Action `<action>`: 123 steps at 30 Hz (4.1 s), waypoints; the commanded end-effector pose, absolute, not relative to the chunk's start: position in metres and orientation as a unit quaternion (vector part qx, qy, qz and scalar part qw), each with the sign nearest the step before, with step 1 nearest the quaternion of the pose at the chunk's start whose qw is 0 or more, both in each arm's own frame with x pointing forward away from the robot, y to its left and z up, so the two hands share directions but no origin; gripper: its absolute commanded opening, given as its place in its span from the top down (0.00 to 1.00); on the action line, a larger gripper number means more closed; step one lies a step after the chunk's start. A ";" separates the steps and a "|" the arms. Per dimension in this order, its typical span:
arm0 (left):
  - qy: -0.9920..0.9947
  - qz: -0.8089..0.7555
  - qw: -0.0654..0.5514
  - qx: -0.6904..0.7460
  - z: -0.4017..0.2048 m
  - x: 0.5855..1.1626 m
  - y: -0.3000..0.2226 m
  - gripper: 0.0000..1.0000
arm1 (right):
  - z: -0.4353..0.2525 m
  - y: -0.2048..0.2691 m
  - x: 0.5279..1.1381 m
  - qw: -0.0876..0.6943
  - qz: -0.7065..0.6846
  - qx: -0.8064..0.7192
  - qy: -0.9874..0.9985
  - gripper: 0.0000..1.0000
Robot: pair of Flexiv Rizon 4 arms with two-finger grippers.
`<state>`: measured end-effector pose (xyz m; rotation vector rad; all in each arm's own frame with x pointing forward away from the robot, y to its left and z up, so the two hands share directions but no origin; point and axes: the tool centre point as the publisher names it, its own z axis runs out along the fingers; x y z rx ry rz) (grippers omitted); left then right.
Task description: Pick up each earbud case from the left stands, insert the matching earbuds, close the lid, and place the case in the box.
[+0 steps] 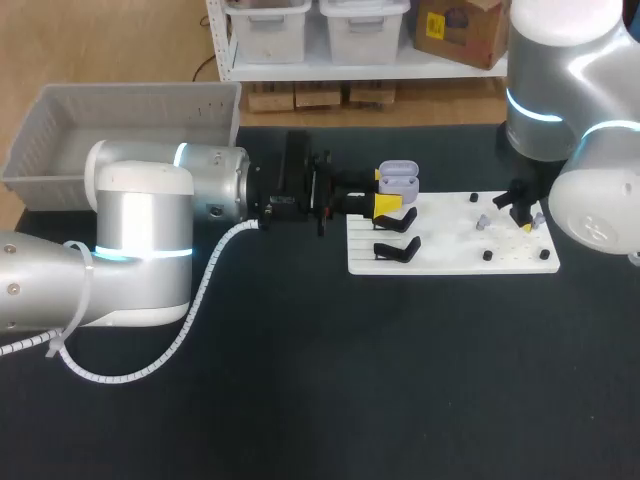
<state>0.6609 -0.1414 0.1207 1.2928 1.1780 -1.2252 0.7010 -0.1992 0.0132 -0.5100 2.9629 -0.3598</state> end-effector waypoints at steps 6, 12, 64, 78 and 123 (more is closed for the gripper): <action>0.483 -0.502 0.484 0.530 0.120 0.661 -0.141 1.00 | 0.011 -0.203 0.702 0.058 -0.119 -0.166 0.977 0.64; 0.483 -0.502 0.484 0.530 0.120 0.661 -0.141 1.00 | 0.010 -0.204 0.701 0.058 -0.120 -0.167 0.977 0.68; 0.483 -0.502 0.484 0.530 0.120 0.661 -0.141 1.00 | 0.104 -0.156 0.649 -0.002 -0.114 -0.065 0.991 1.00; 0.475 -0.489 0.486 0.547 0.116 0.660 -0.145 1.00 | 0.117 -0.124 0.637 0.005 -0.128 -0.038 0.991 1.00; 0.463 -0.479 0.502 0.552 0.107 0.653 -0.168 1.00 | 0.169 -0.051 0.614 -0.002 -0.162 0.223 0.961 1.00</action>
